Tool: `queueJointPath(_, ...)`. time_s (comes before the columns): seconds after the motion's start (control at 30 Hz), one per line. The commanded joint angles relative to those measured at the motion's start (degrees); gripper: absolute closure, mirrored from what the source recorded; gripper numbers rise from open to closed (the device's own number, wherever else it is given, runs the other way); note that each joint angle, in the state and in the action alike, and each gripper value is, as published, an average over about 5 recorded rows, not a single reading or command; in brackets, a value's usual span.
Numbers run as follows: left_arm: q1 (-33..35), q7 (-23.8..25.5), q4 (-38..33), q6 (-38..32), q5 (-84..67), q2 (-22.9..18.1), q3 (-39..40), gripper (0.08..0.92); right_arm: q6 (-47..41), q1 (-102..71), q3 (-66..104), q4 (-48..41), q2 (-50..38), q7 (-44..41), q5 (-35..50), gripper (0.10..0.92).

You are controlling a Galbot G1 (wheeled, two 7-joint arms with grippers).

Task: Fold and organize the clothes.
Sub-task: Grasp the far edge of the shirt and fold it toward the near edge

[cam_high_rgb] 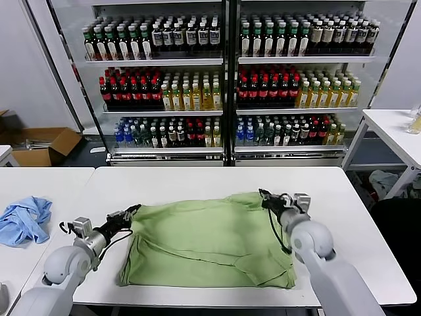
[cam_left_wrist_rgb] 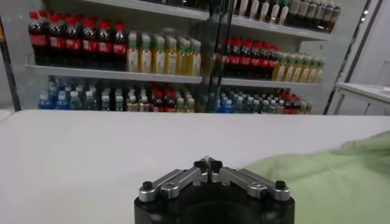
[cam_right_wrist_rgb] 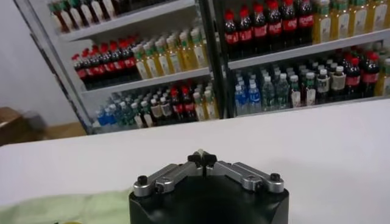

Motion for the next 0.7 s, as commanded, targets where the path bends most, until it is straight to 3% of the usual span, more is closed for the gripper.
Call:
queueJointPath(0.03,7.7,0.1,-5.7,-0.4,-0.8,0.4,-4.2,0.906,-0.7,-14.9,8.0,14.4,-2.4,0.2,0.5,0.920)
queueJointPath(0.7,17.6,3.8,-15.4,8.2,-1.2,1.6,-12.3,0.906,-0.9,-23.3,9.7,20.0,-2.0,-1.0,-3.2,0.920)
